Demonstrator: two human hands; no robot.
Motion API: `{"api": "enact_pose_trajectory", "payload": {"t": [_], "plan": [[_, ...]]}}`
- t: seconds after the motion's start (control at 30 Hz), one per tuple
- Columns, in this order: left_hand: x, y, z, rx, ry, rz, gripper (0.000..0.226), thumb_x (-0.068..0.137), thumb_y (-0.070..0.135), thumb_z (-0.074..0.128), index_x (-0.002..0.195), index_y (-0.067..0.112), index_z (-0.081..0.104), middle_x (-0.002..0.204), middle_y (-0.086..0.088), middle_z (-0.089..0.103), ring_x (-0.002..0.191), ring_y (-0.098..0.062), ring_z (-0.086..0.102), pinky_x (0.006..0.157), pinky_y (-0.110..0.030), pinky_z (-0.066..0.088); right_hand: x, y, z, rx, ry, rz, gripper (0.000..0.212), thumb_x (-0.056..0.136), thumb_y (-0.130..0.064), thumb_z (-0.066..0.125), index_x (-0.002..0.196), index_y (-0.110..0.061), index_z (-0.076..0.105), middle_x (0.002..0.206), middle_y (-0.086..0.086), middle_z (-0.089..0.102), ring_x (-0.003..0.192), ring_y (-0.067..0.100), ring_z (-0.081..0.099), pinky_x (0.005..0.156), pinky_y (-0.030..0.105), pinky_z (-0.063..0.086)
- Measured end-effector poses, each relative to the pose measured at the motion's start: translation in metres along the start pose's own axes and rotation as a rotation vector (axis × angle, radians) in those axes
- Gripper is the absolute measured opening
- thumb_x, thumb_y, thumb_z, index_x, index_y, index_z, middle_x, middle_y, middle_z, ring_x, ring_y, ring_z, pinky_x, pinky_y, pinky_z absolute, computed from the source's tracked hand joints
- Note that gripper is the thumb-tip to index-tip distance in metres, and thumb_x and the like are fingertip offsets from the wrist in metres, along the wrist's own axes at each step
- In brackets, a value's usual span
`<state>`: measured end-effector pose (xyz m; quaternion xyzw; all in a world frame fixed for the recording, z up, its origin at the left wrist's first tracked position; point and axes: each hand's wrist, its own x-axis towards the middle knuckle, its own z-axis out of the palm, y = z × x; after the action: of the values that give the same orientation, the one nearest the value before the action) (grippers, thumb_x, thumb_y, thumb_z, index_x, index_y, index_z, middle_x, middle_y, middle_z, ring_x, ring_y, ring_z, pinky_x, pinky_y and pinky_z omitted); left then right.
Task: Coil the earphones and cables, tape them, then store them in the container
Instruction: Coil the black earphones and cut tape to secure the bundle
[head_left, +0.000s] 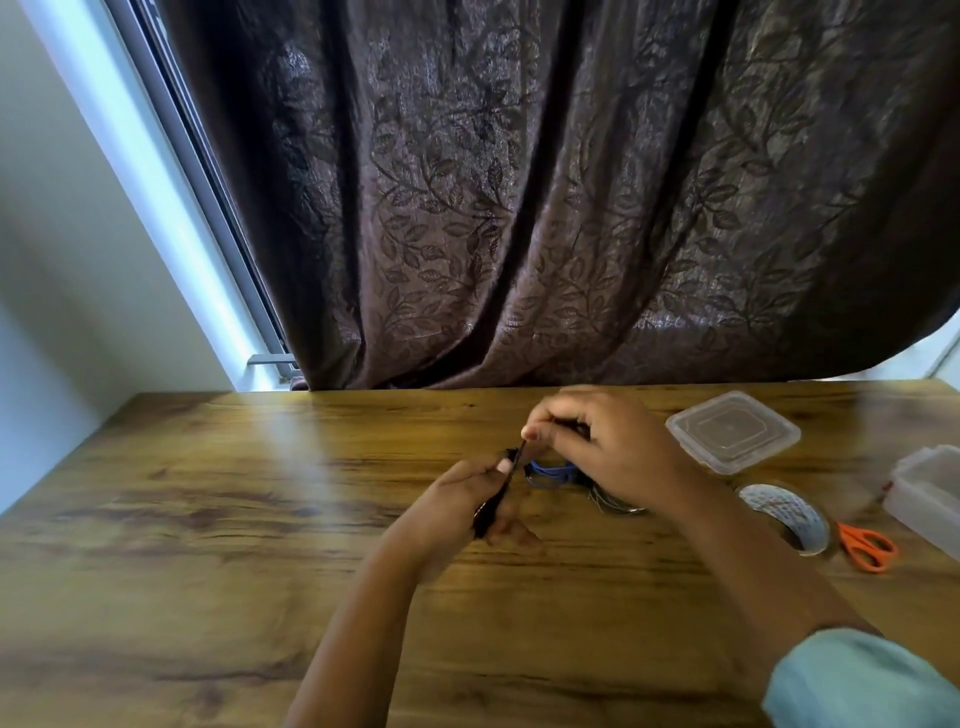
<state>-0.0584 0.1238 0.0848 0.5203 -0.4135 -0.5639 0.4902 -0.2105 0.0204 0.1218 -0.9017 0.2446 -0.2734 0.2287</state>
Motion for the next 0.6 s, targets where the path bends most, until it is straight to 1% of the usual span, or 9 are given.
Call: {"api": "enact_pose_trajectory", "payload": {"t": [0.07, 0.13, 0.2, 0.3, 0.33, 0.4, 0.43, 0.53, 0.6], "plan": [[-0.003, 0.002, 0.002, -0.164, -0.088, 0.042, 0.031, 0.099, 0.024, 0.036, 0.112, 0.009, 0.060, 0.048, -0.002, 0.037, 0.049, -0.022, 0.051, 0.072, -0.036, 0.054, 0.007, 0.004, -0.001, 0.121, 0.059, -0.012, 0.008, 0.088, -0.029, 0.064, 0.086, -0.028, 0.072, 0.081, -0.013, 0.067, 0.074, 0.005, 0.061, 0.063, 0.025, 0.049], [-0.001, 0.004, 0.002, -0.297, -0.173, 0.094, 0.032, 0.093, 0.030, 0.040, 0.102, 0.008, 0.062, 0.042, 0.002, 0.035, 0.042, -0.020, 0.049, 0.077, -0.040, 0.053, 0.011, 0.006, 0.002, 0.216, 0.129, 0.005, 0.010, 0.086, -0.027, 0.067, 0.080, -0.034, 0.070, 0.077, -0.009, 0.069, 0.069, 0.009, 0.062, 0.062, 0.031, 0.050], [0.001, 0.004, 0.003, -0.419, -0.227, 0.121, 0.028, 0.093, 0.028, 0.038, 0.093, 0.009, 0.059, 0.038, 0.005, 0.035, 0.036, -0.014, 0.046, 0.087, -0.047, 0.051, 0.011, 0.006, 0.009, 0.300, 0.157, 0.046, 0.011, 0.087, -0.031, 0.066, 0.077, -0.037, 0.067, 0.076, -0.003, 0.070, 0.068, 0.017, 0.063, 0.065, 0.042, 0.051], [0.002, 0.001, 0.006, -0.558, -0.254, 0.148, 0.025, 0.093, 0.026, 0.038, 0.092, 0.009, 0.057, 0.035, 0.006, 0.036, 0.033, -0.010, 0.043, 0.084, -0.044, 0.054, 0.010, 0.006, 0.025, 0.459, 0.152, 0.105, 0.014, 0.087, -0.040, 0.061, 0.077, -0.032, 0.069, 0.074, -0.006, 0.069, 0.073, 0.026, 0.064, 0.071, 0.050, 0.052], [0.002, 0.000, 0.007, -0.603, -0.263, 0.159, 0.026, 0.093, 0.026, 0.039, 0.093, 0.008, 0.058, 0.035, 0.006, 0.037, 0.032, -0.009, 0.044, 0.082, -0.043, 0.055, 0.009, 0.006, 0.030, 0.513, 0.161, 0.142, 0.015, 0.089, -0.034, 0.060, 0.077, -0.031, 0.069, 0.071, -0.010, 0.068, 0.072, 0.021, 0.063, 0.070, 0.045, 0.052], [0.003, -0.002, 0.008, -0.675, -0.270, 0.176, 0.030, 0.093, 0.026, 0.039, 0.097, 0.008, 0.062, 0.036, 0.005, 0.039, 0.033, -0.008, 0.045, 0.079, -0.041, 0.056, 0.004, 0.002, 0.040, 0.658, 0.157, 0.241, 0.019, 0.094, -0.017, 0.056, 0.081, -0.025, 0.068, 0.064, -0.017, 0.064, 0.065, 0.001, 0.059, 0.063, 0.024, 0.048], [0.004, -0.004, 0.008, -0.697, -0.257, 0.181, 0.032, 0.093, 0.025, 0.039, 0.099, 0.008, 0.065, 0.037, 0.005, 0.039, 0.033, -0.008, 0.045, 0.079, -0.041, 0.057, 0.001, -0.001, 0.043, 0.743, 0.144, 0.292, 0.019, 0.095, -0.013, 0.054, 0.085, -0.021, 0.069, 0.062, -0.017, 0.062, 0.060, -0.003, 0.056, 0.058, 0.016, 0.044], [0.006, -0.007, 0.007, -0.718, -0.215, 0.207, 0.037, 0.095, 0.024, 0.037, 0.115, 0.009, 0.064, 0.040, 0.005, 0.039, 0.036, -0.007, 0.045, 0.078, -0.038, 0.056, -0.008, -0.005, 0.051, 0.983, 0.081, 0.452, 0.021, 0.098, -0.017, 0.049, 0.097, -0.014, 0.070, 0.064, -0.003, 0.056, 0.049, 0.005, 0.045, 0.042, 0.016, 0.034], [0.007, -0.008, 0.007, -0.711, -0.208, 0.213, 0.041, 0.093, 0.025, 0.039, 0.127, 0.013, 0.058, 0.042, 0.005, 0.039, 0.038, -0.006, 0.045, 0.081, -0.036, 0.056, -0.011, -0.006, 0.053, 1.120, 0.048, 0.526, 0.027, 0.099, -0.025, 0.045, 0.104, -0.013, 0.068, 0.063, -0.004, 0.057, 0.049, 0.007, 0.041, 0.042, 0.018, 0.032]]}}
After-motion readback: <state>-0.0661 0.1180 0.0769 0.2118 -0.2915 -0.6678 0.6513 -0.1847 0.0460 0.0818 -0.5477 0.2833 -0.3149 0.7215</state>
